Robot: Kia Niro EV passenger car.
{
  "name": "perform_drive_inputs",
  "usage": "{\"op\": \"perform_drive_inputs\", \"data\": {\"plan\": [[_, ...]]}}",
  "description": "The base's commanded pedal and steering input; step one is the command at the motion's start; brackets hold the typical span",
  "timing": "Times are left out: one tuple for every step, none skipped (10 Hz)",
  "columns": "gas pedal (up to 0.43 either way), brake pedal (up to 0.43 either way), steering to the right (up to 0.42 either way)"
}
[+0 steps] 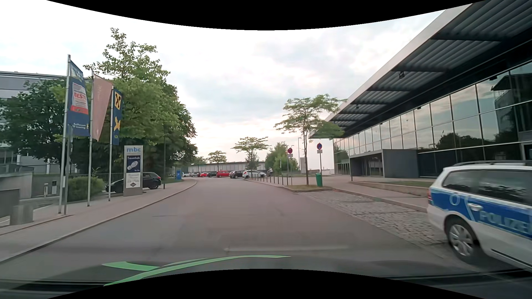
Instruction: Follow the waypoints while adhering to traffic rules and regulations
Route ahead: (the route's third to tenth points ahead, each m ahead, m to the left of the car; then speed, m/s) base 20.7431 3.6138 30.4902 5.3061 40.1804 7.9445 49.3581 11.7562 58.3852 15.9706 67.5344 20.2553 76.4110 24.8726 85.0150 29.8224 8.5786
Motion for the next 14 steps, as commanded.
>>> {"op": "perform_drive_inputs", "data": {"plan": [[0.110, 0.000, -0.030], [0.110, 0.000, -0.030], [0.110, 0.000, -0.031], [0.110, 0.000, -0.030], [0.110, 0.000, -0.031], [0.110, 0.000, -0.030], [0.110, 0.000, -0.031], [0.110, 0.000, -0.032], [0.110, 0.000, -0.032], [0.110, 0.000, -0.033], [0.110, 0.000, -0.034], [0.110, 0.000, -0.034], [0.110, 0.000, -0.034], [0.110, 0.000, -0.034]]}}
